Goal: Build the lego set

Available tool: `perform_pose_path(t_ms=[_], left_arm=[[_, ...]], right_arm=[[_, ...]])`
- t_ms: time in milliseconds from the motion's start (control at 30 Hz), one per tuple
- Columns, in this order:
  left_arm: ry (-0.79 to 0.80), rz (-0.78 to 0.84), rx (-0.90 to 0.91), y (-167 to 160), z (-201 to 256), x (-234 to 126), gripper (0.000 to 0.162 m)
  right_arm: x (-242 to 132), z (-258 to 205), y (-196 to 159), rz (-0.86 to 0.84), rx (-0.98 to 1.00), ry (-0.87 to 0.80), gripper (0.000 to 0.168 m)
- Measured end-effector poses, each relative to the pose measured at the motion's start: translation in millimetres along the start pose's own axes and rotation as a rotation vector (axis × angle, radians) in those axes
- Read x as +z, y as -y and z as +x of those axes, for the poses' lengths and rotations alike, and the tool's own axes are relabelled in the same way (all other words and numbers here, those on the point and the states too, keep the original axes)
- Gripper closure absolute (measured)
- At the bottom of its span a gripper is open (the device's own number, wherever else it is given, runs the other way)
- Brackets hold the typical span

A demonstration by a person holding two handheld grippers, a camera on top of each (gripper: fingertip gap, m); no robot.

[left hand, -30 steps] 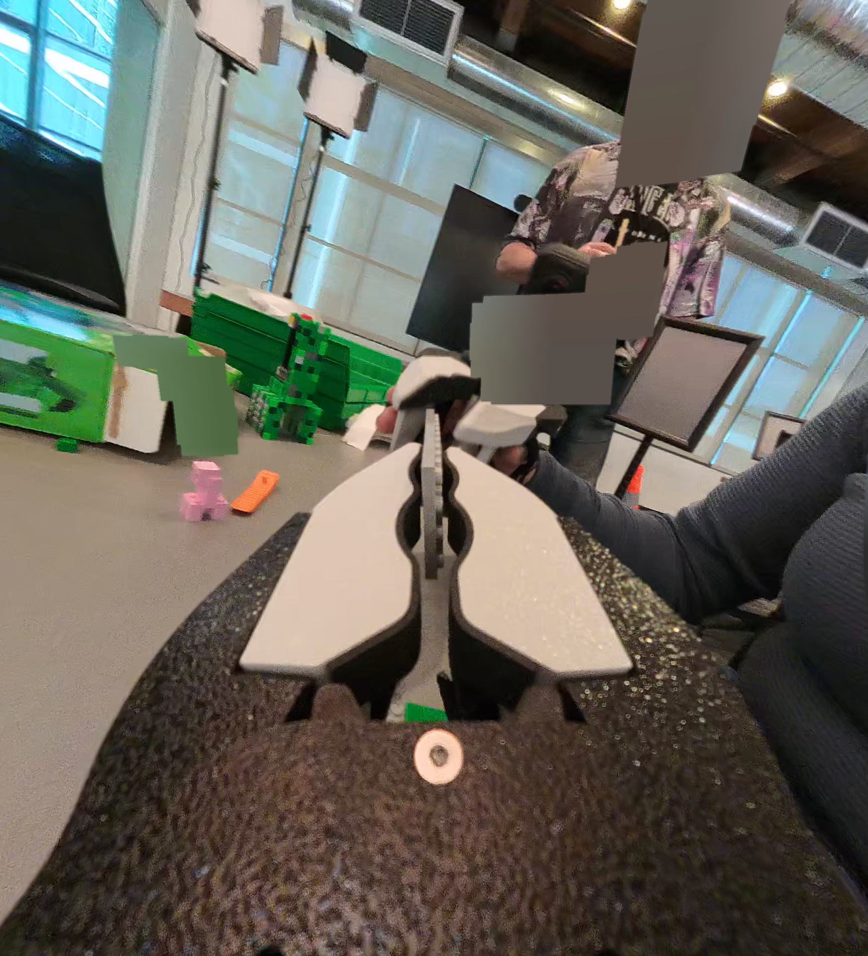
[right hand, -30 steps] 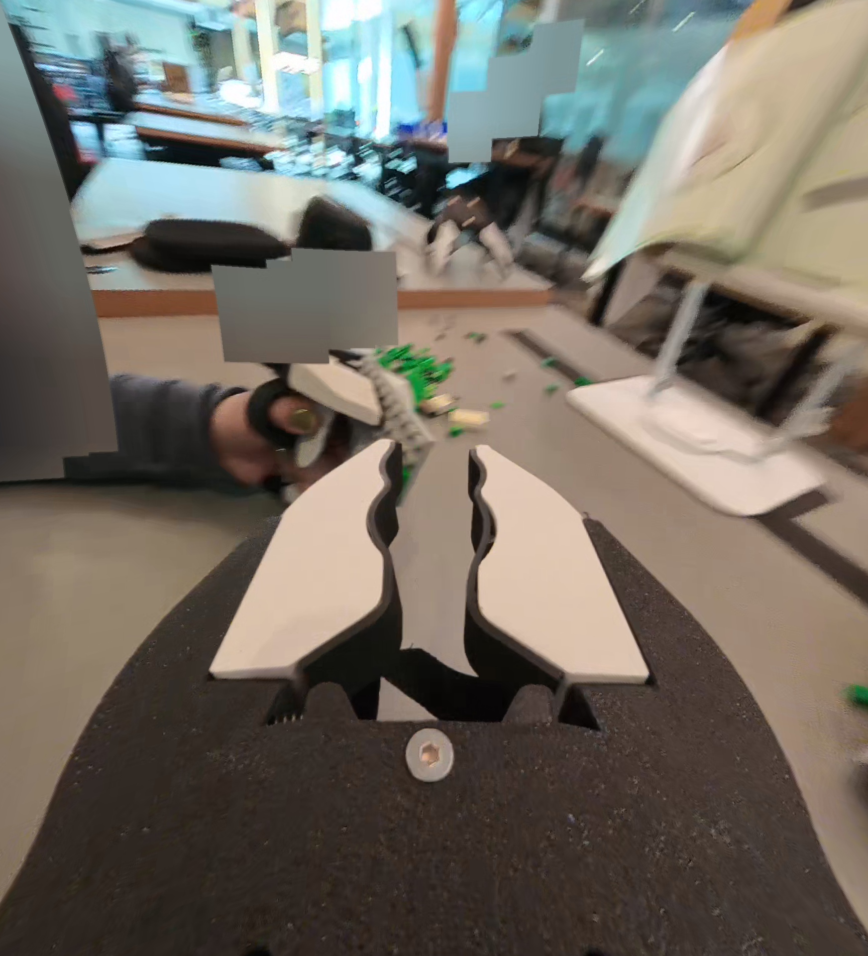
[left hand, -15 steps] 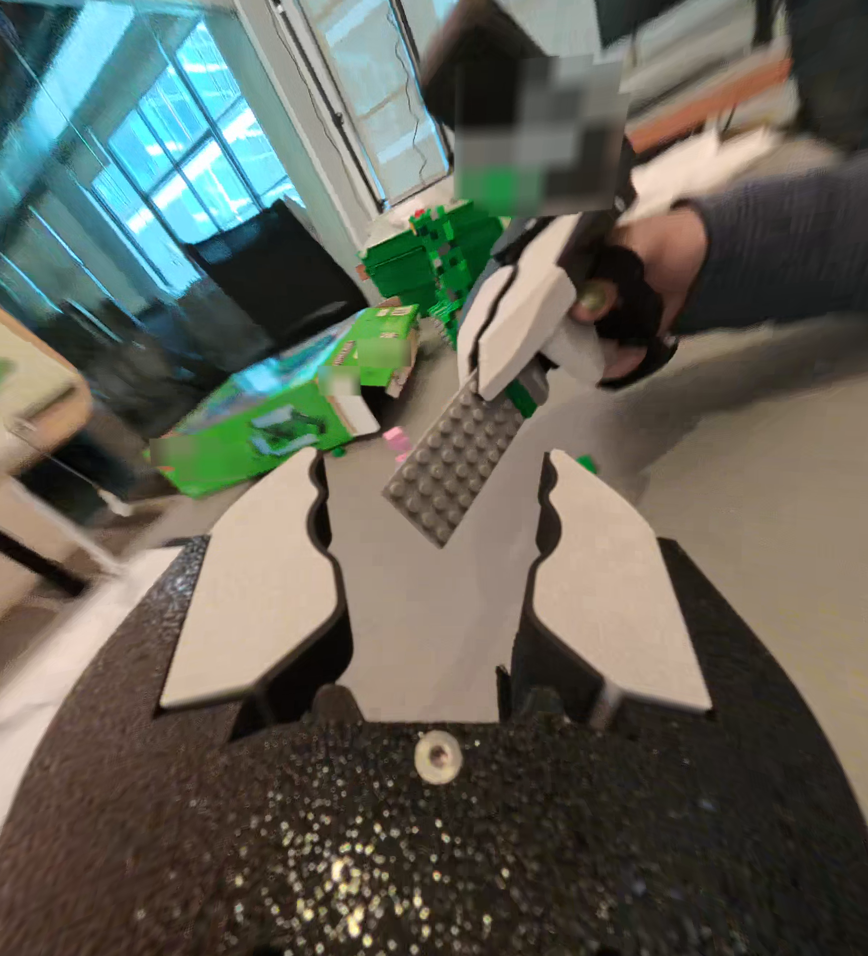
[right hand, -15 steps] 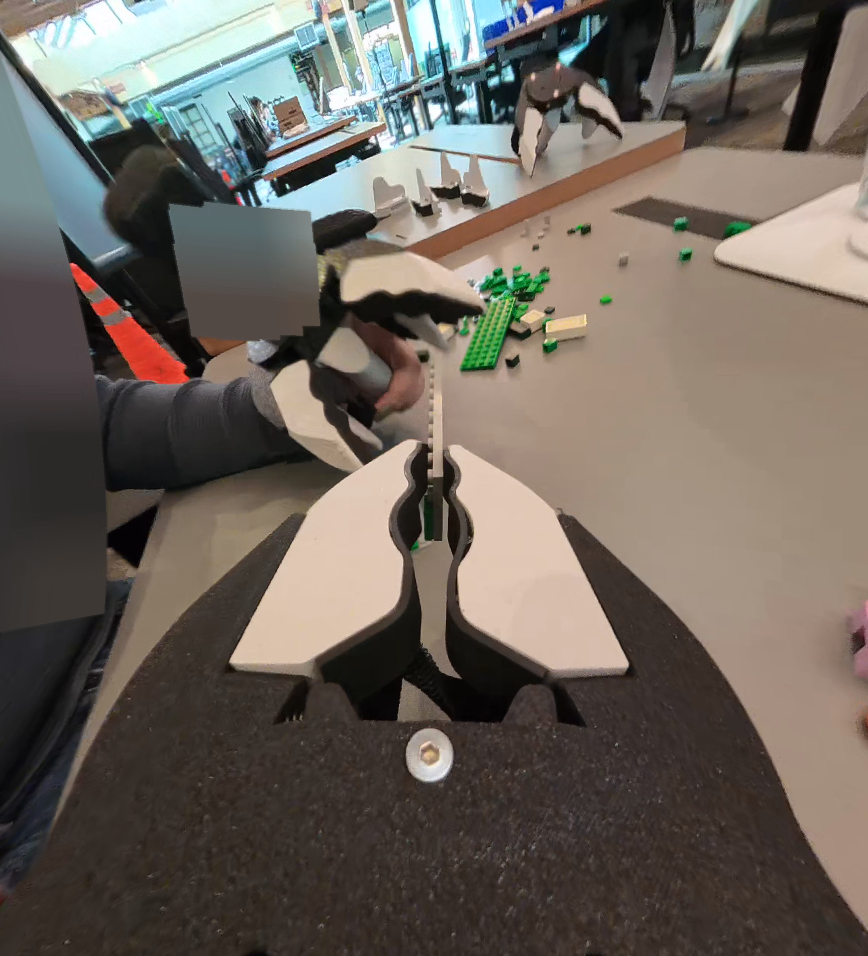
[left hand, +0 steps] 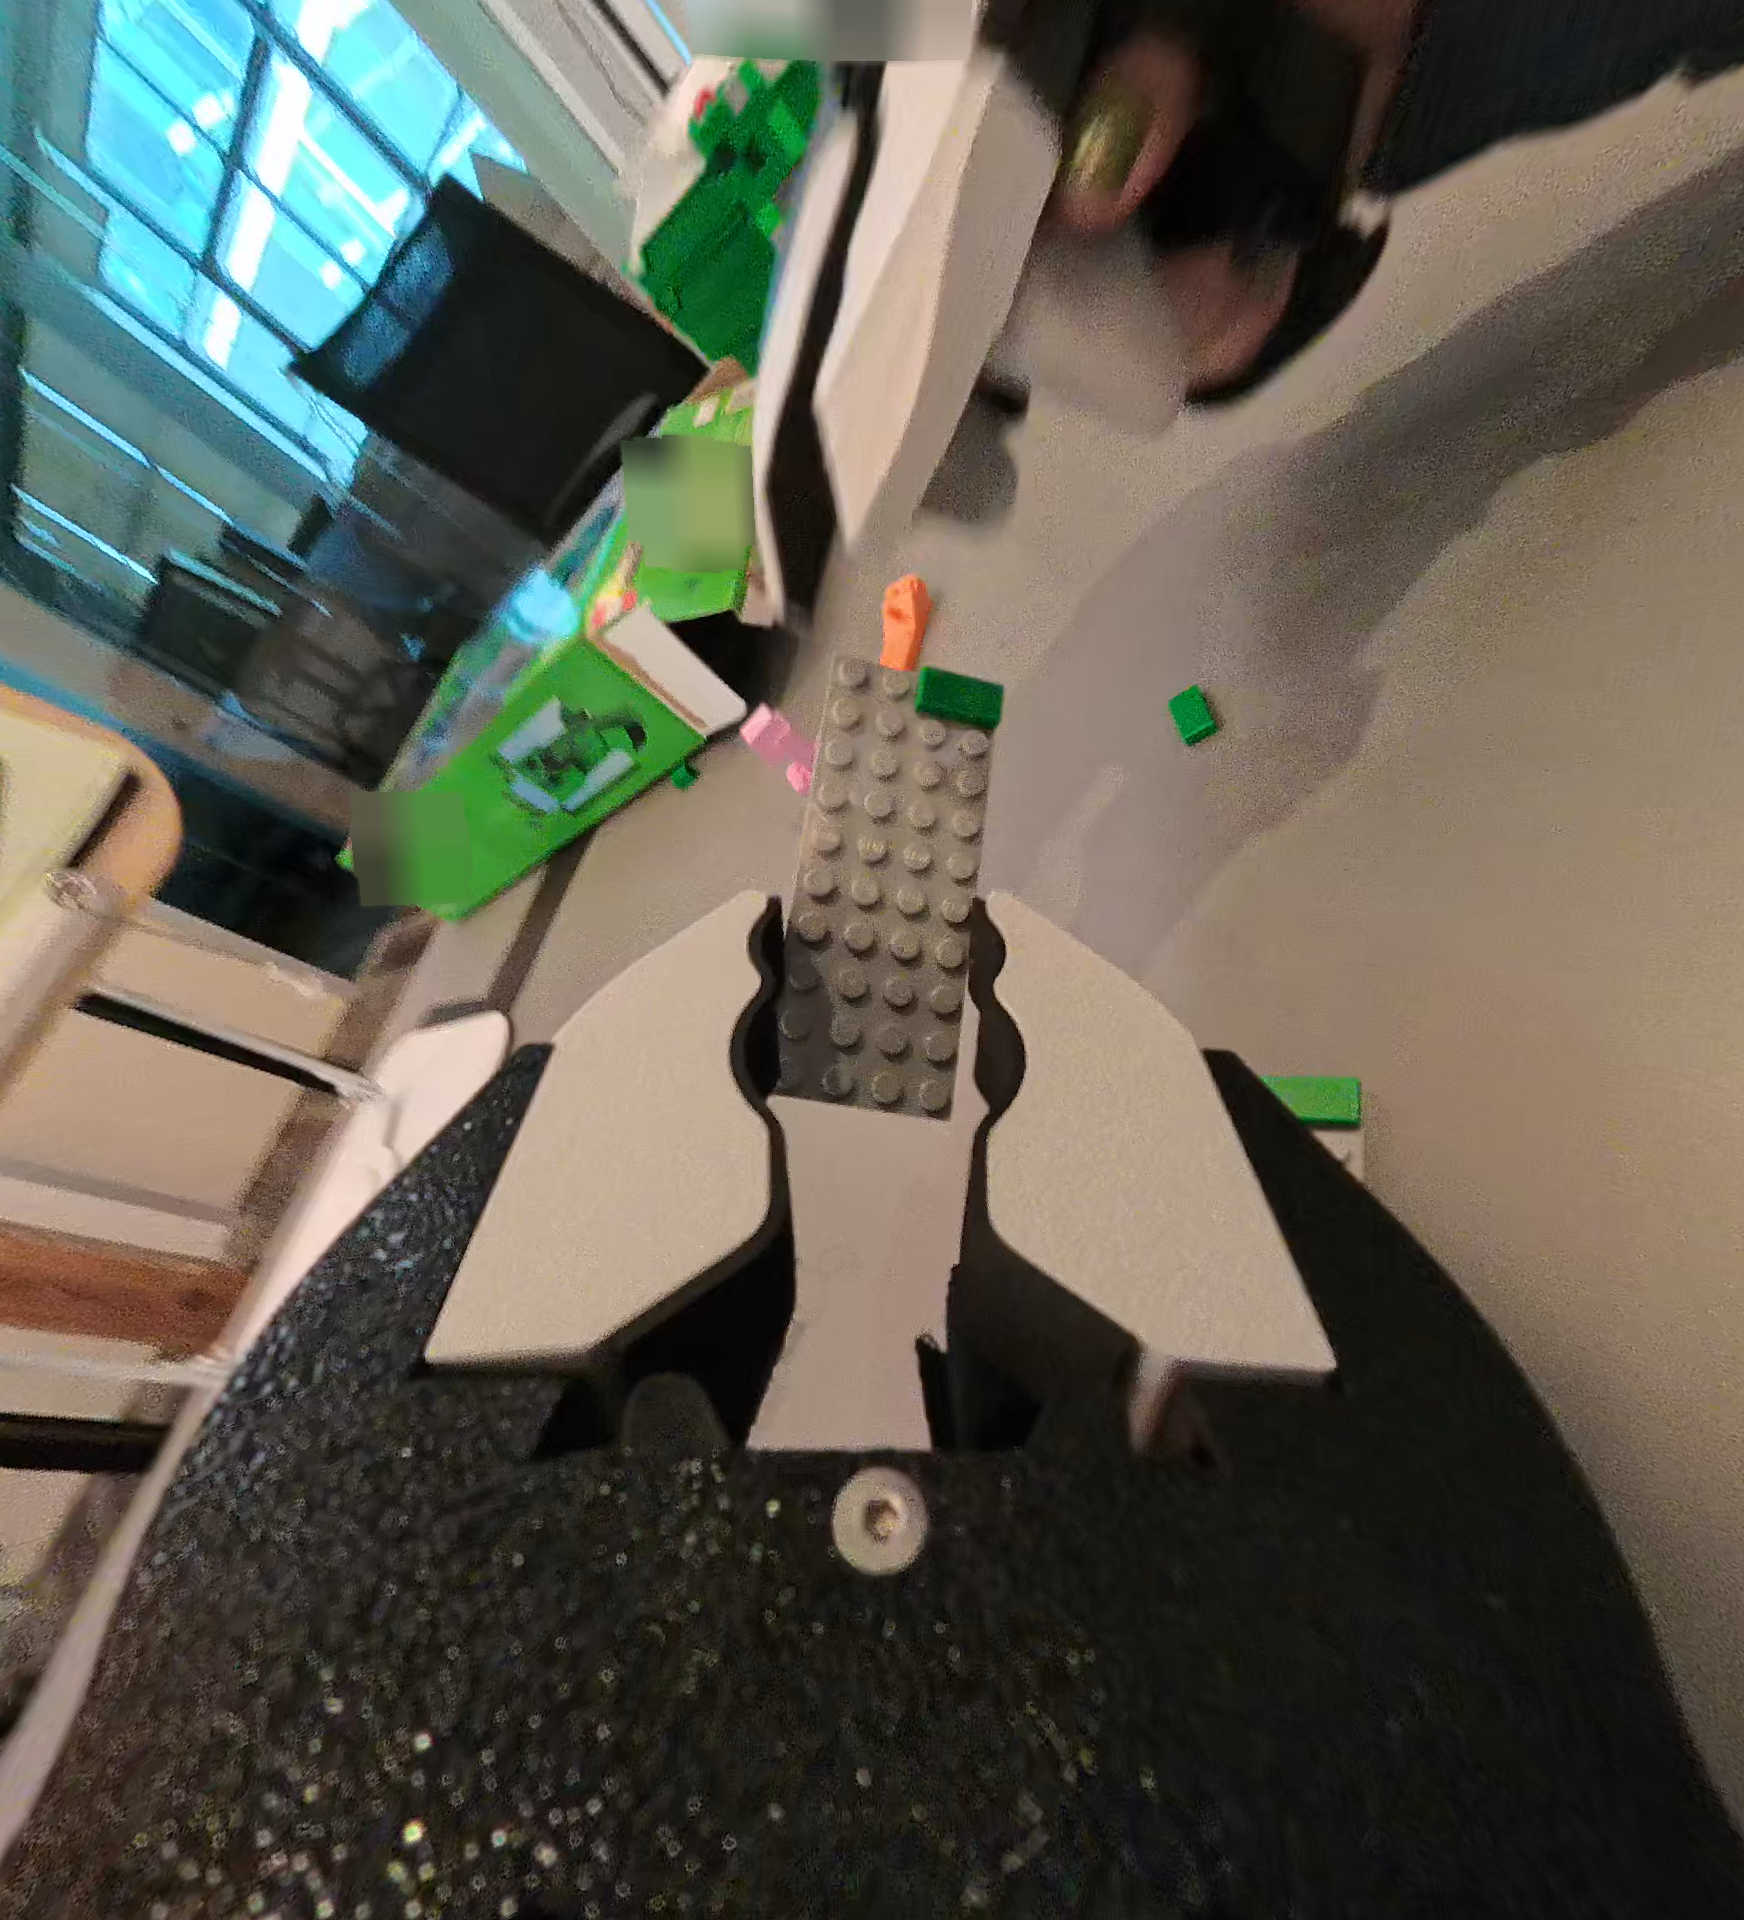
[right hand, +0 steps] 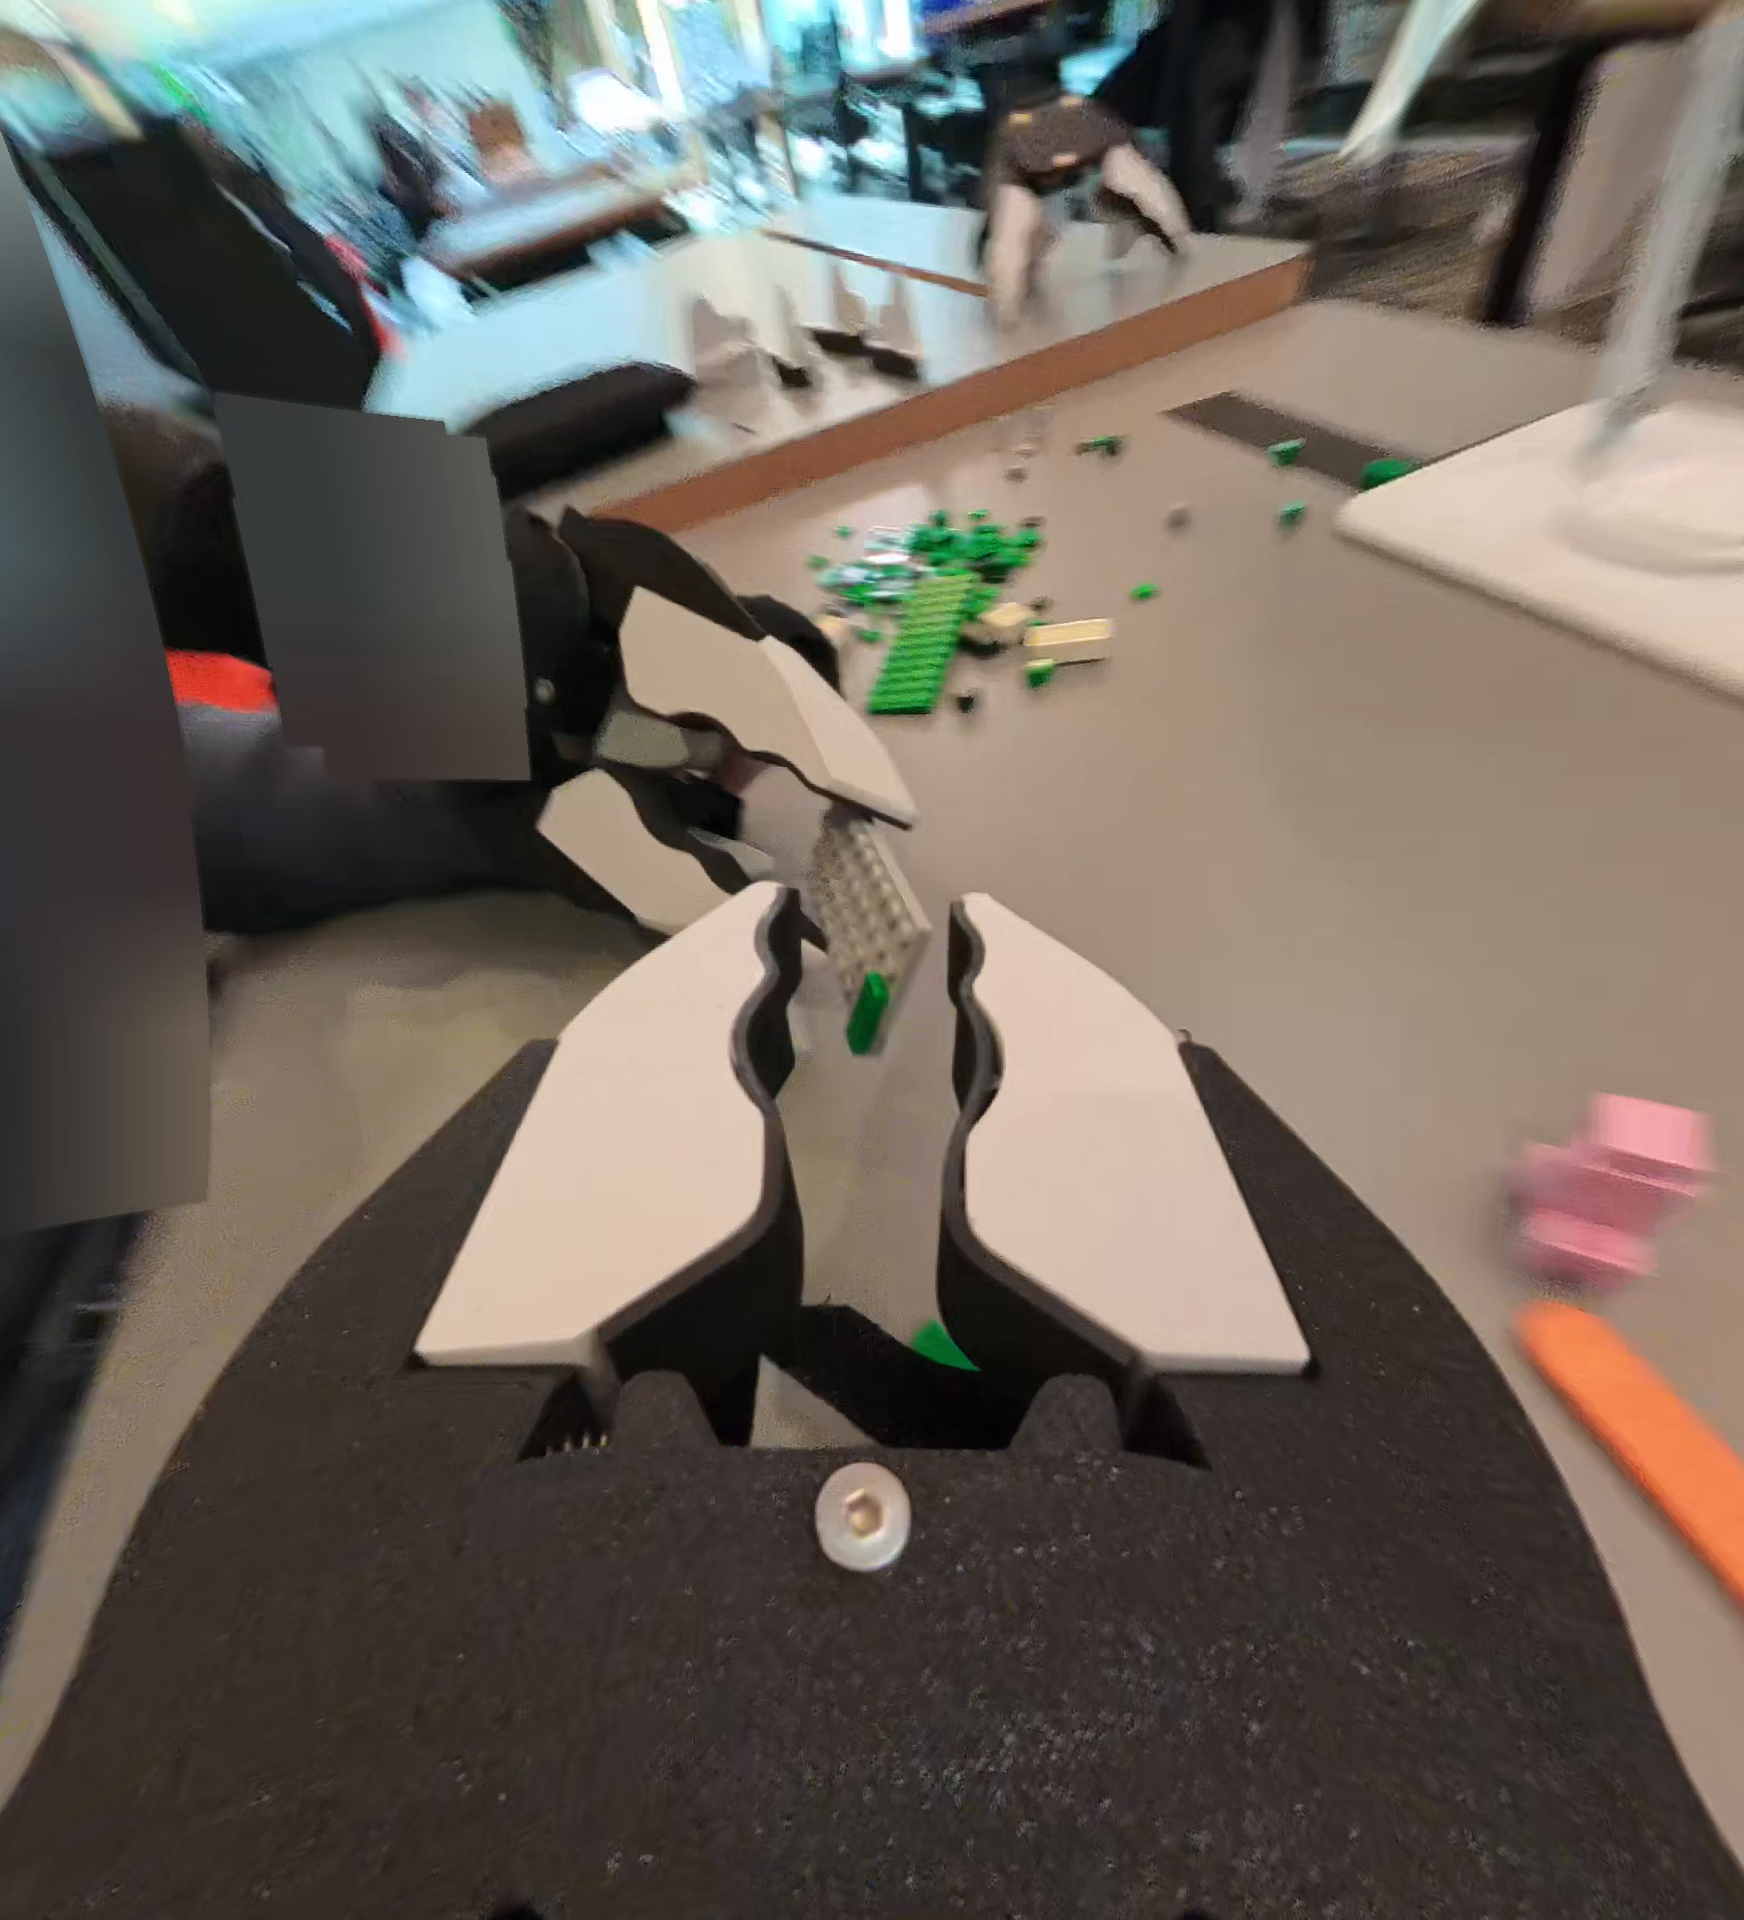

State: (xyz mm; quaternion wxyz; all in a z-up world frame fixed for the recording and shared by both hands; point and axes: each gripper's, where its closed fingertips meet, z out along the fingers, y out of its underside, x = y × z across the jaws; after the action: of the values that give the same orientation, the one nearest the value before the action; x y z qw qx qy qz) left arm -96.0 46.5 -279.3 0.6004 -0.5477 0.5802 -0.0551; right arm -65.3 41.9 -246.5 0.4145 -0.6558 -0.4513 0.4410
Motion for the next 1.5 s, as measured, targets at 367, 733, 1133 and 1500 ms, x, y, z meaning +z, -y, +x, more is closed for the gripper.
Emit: perform_pose_path(t_ms=[367, 733, 1133, 1500], left_arm=[[-0.100, -0.034, -0.279, -21.0, -5.6, -2.4, 0.128], [-0.481, -0.022, -0.350, -11.3, 43.1, -9.6, 0.128], [-0.516, -0.054, -0.399, -14.9, 45.2, -10.6, 0.129], [-0.412, -0.195, -0.500, -28.9, 35.8, 0.8, 0.129]], right_arm=[[-41.7, 15.7, -66.7, -0.677, -0.301, -0.439, 0.157], [-33.5, 7.2, -92.4, -0.644, -0.494, 0.114, 0.151], [-26.2, 20.0, -107.2, -0.787, -0.575, 0.283, 0.153], [0.8, 16.7, -58.4, -0.609, -0.532, 0.016, 0.161]])
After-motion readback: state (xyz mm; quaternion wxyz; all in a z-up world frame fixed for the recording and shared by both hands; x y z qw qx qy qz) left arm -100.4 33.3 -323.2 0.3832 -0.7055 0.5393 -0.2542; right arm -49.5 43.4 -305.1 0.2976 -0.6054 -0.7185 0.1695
